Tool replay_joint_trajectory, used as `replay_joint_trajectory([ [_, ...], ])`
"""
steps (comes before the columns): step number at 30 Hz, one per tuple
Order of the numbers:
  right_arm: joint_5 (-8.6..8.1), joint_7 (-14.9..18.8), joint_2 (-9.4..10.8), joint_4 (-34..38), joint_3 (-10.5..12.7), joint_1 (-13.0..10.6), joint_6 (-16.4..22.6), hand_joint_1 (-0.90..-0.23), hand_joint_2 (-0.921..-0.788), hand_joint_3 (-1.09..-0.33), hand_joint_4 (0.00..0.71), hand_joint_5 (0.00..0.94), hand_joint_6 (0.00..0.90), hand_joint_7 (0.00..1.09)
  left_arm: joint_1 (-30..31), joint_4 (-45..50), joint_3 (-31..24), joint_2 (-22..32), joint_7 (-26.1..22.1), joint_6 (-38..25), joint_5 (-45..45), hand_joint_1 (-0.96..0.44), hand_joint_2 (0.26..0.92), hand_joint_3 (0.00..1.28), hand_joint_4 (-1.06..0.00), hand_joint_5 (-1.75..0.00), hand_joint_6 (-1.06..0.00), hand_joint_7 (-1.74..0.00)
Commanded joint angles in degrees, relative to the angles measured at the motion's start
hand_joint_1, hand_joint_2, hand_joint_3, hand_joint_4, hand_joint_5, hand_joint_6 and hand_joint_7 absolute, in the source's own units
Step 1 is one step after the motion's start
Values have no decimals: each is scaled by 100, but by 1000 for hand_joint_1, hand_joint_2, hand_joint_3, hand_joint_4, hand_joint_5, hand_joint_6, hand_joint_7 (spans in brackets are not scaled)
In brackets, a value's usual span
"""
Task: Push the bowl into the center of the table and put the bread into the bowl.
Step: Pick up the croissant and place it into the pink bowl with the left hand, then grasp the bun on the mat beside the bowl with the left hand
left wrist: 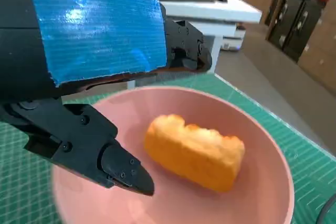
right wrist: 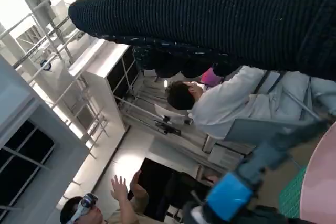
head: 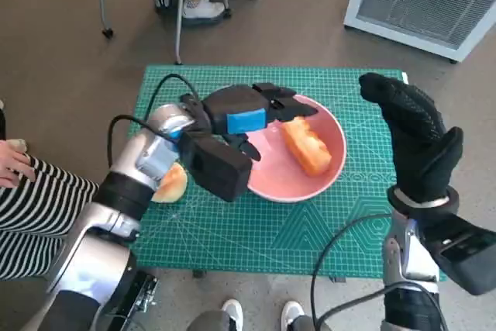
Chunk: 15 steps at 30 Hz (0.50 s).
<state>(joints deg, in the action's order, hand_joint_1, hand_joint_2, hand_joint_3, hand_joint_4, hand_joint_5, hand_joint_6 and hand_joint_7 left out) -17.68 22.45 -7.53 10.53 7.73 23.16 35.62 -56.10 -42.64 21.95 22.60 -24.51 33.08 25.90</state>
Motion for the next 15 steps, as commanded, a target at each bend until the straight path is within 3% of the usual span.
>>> replay_joint_trajectory([
  [1,56,-40,36,48,-17,-122,-42,-672,-921,-697,149,0,59,440,245,526,-308,428,-406,-41,-399,-421,764,0,-59,-2,-134,-83],
  [15,37,-34,38,11,-61,-100,-89,-669,-921,-695,151,1,55,440,1052,2090,-1278,1739,-1526,-559,-1451,-341,755,3,-75,-3,-175,-61],
])
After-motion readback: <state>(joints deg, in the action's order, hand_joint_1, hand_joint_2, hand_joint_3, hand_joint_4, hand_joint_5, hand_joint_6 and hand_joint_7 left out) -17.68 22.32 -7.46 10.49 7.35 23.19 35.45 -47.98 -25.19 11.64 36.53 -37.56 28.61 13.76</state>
